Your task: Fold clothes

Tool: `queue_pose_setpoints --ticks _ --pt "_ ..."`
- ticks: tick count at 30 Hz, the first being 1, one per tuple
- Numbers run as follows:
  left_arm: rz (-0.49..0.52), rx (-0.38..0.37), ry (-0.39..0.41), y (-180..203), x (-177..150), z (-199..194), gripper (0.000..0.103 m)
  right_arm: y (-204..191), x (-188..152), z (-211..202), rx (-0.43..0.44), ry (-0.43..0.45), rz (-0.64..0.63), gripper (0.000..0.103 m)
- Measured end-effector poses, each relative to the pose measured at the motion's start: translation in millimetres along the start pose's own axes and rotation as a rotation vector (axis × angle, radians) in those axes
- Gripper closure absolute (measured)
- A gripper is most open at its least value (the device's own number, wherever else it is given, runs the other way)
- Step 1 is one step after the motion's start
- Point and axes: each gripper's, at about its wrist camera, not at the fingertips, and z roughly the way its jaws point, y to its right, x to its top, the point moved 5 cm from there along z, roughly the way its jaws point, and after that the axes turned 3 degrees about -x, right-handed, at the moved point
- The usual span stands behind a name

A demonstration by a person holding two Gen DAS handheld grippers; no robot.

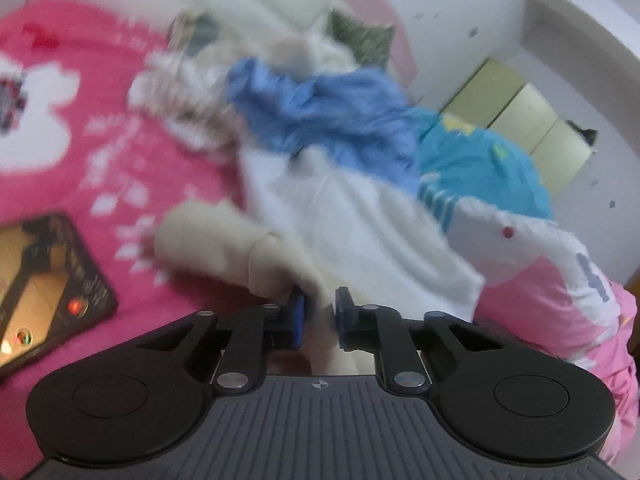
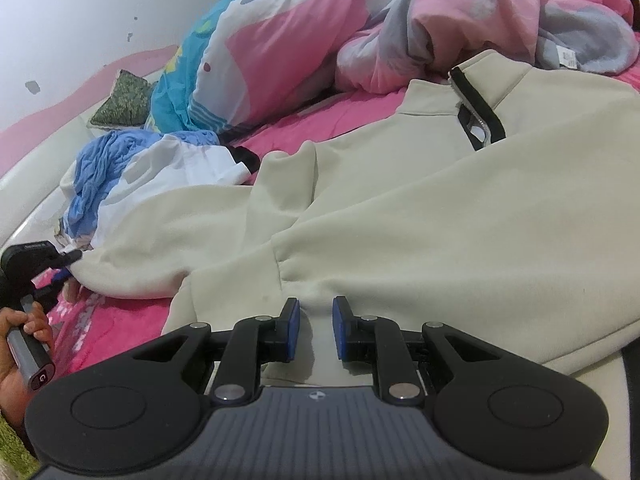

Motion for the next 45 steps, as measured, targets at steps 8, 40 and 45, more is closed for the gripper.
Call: queue_pose_setpoints --ticks 8,40,45 --pt "0.437 -0.340 0.097 165 -29 -55 0.092 12 0 -3 0.067 0.020 0.098 0.084" --pt "0.753 -0.524 -0.554 111 -167 -47 0.030 68 37 -36 -0.134 -0.063 0.347 0.038" --pt "0.701 -0.538 -0.603 103 -170 -38 0.028 55 48 -41 -0.173 -0.034 0.240 0.082"
